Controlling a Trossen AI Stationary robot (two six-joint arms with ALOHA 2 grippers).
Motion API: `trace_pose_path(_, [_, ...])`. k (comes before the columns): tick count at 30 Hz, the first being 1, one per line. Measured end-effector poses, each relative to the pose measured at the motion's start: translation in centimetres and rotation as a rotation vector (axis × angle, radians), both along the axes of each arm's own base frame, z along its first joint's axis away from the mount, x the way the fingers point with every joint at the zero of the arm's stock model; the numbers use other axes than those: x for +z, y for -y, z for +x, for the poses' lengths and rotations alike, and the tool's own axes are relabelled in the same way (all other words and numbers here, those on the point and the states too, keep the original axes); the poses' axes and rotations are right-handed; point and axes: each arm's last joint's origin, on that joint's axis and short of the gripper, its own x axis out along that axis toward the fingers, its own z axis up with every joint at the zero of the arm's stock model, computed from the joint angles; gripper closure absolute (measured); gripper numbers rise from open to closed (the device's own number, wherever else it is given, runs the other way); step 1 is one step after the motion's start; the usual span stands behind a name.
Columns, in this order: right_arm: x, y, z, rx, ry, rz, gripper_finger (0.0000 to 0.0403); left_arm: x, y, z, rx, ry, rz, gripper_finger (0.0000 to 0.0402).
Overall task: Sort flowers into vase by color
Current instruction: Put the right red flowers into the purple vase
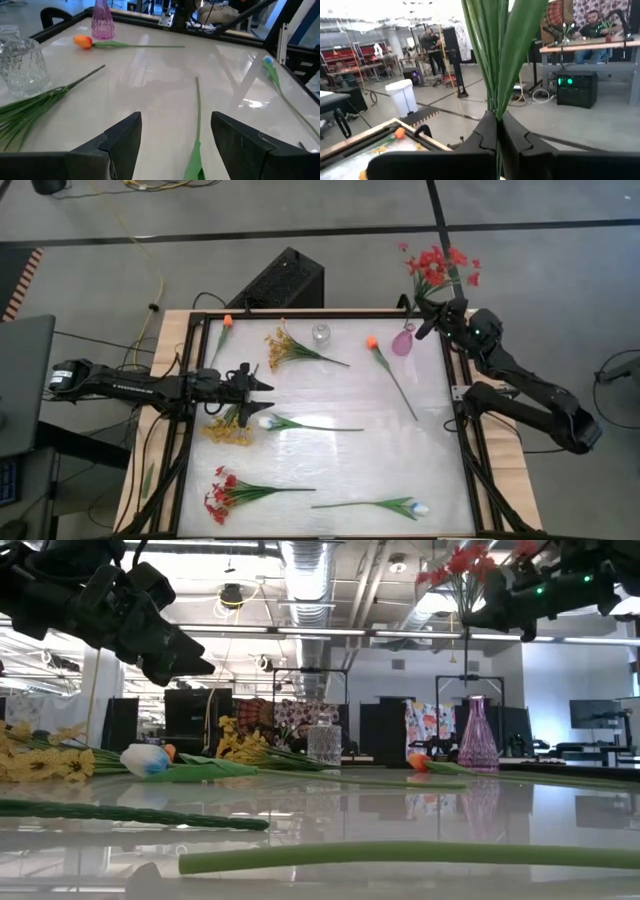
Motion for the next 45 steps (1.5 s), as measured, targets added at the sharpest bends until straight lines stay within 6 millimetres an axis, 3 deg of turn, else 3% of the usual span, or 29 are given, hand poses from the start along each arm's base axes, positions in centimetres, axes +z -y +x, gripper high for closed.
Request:
trace_pose_path(21, [-0.4,0.9,-0.6,-0.077,-0.095,-0.034,0.0375,-0.1,-0.2,0.0,0.069,-0.006,-0.001,0.0172])
trace_pose_path(28, [-1.9,1.0,-0.4,-0.071,-0.133,0.037,0.0372,-0.1,-0.2,0.0,0.07,-0.006,-0.003,0.0172])
trace_pose_path(36, [-4.4,1.2,-0.3,-0.067,-0.169,0.141,0.033,-0.1,-0.2,0.0,0.076,-0.004,-0.023,0.0172])
trace_pose_path(40, [-4.7,1.0,-0.4,-0.068,-0.183,0.198,0.03,-0.1,-0.2,0.0,0.079,-0.002,-0.036,0.0172])
trace_pose_path(45, [-4.4,0.6,-0.8,-0.084,-0.283,0.317,0.0235,-0.1,-0.2,0.0,0.072,-0.002,-0.037,0.0172])
